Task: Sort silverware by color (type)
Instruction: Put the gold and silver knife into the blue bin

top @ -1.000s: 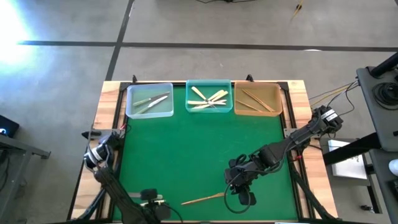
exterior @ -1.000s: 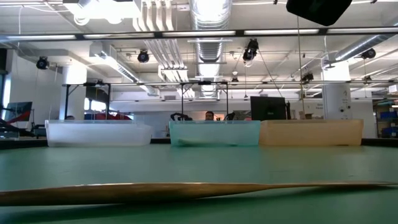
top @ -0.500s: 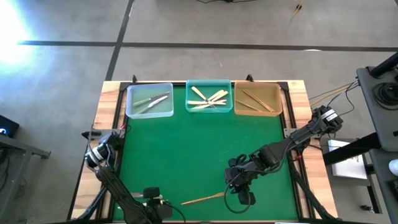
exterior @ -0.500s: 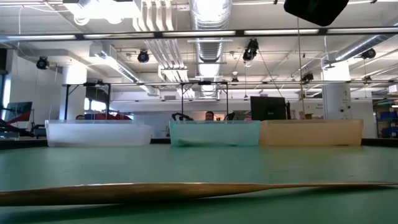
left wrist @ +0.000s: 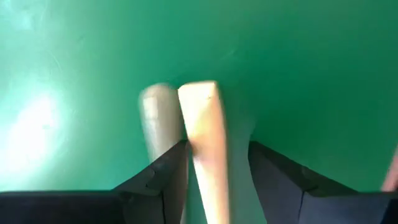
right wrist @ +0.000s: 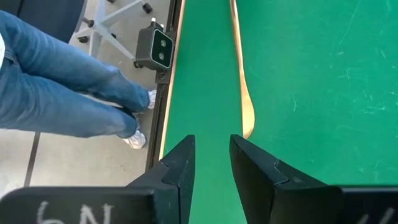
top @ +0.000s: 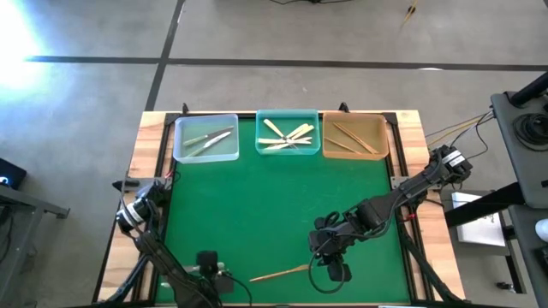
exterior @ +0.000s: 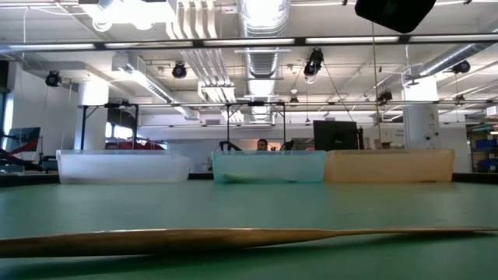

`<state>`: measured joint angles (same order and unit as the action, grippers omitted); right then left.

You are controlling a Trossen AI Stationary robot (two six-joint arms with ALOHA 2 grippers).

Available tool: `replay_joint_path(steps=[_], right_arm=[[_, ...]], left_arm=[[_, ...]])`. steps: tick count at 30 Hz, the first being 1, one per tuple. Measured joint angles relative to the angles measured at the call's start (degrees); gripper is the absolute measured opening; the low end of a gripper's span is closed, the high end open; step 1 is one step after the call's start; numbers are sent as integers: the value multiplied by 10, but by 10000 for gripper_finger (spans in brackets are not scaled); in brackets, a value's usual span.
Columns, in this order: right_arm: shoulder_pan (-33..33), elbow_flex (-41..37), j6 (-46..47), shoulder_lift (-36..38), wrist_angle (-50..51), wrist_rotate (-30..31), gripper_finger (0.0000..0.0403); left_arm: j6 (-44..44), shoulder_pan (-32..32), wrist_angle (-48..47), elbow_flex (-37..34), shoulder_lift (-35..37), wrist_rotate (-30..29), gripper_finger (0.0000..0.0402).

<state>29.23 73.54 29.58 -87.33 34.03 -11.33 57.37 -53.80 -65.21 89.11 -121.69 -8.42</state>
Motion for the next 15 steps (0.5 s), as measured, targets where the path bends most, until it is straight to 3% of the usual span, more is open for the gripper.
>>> replay_joint_path(steps=[15], right_arm=[[0, 0, -2, 0, 0, 11, 89]], left_arm=[[8, 0, 107, -64, 8, 4, 151]])
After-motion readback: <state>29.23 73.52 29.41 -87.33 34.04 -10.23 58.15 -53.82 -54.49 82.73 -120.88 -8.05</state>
